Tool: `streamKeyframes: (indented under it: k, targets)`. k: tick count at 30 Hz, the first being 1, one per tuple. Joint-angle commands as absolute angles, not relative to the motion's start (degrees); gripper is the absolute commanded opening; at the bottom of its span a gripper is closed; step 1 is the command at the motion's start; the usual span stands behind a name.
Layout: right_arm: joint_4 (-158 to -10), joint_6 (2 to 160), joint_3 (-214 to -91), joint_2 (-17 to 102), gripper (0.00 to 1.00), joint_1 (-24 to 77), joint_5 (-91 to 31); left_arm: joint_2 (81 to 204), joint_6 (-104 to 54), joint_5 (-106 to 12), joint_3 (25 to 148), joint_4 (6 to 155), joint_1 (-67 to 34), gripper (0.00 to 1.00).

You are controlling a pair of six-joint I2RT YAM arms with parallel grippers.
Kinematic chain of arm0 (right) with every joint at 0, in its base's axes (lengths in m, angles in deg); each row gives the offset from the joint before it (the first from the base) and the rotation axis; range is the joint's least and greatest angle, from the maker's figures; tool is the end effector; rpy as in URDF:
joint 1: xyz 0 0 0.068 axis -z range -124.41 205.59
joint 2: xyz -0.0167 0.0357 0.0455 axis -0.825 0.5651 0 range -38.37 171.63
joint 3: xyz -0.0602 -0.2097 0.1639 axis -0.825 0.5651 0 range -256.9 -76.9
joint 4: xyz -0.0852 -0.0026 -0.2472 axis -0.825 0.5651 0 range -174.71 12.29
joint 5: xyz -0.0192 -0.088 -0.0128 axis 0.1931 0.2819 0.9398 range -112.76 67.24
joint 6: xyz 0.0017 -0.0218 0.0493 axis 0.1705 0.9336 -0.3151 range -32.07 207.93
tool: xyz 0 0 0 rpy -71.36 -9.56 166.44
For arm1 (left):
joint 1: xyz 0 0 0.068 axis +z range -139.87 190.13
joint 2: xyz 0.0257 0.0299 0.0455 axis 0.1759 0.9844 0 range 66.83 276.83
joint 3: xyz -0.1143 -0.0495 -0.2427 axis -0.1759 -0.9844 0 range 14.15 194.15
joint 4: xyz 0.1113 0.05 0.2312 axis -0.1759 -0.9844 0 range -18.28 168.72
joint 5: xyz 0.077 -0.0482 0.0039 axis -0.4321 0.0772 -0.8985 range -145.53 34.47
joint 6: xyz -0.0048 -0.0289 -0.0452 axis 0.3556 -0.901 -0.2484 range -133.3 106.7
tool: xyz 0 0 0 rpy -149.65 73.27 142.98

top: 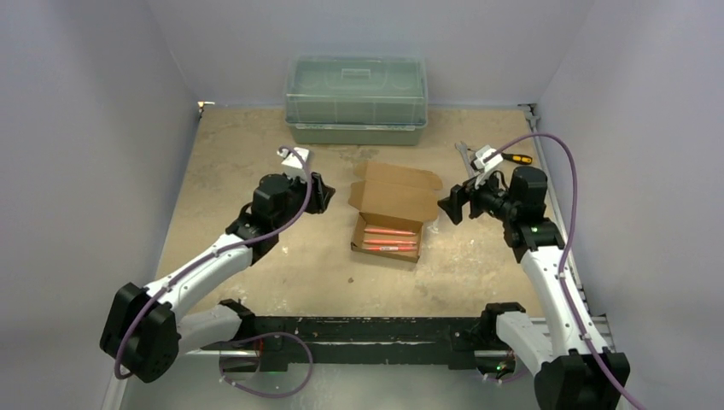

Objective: Fold the paper box

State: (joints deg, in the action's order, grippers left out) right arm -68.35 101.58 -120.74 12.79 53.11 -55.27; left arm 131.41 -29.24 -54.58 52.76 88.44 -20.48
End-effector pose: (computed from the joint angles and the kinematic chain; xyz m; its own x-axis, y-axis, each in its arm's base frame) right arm 0.1994 0.0279 0.3057 -0.2653 -0.2108 -0.9408 -0.6079 0.7940 -0.0064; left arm 0.2221 -0.1320 0.2680 -0.3751 -0.0971 -0.9219 0.4366 0.8588 -0.2681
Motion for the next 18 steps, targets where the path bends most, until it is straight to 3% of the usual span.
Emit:
streamKeyframes:
  k: [1, 5, 9, 18]
  targets:
    - [-73.2, 96.1, -121.0, 13.1, 0.82, 55.3, -54.2, 132.5, -41.7, -55.4, 50.9, 92.0, -18.4, 0.4]
    - [-74.7, 92.5, -120.0, 15.2, 0.54, 58.2, -52.6, 138.1, -45.2, -53.1, 50.4, 96.1, -15.6, 0.22]
    - [-75.8, 90.2, -119.3, 18.2, 0.38, 59.3, -50.7, 145.2, -46.4, -50.7, 49.6, 104.0, -14.0, 0.13]
    - [-75.1, 89.5, -120.4, 28.6, 0.22, 59.2, -52.2, 159.4, -50.5, -37.1, 50.5, 120.2, -13.6, 0.08]
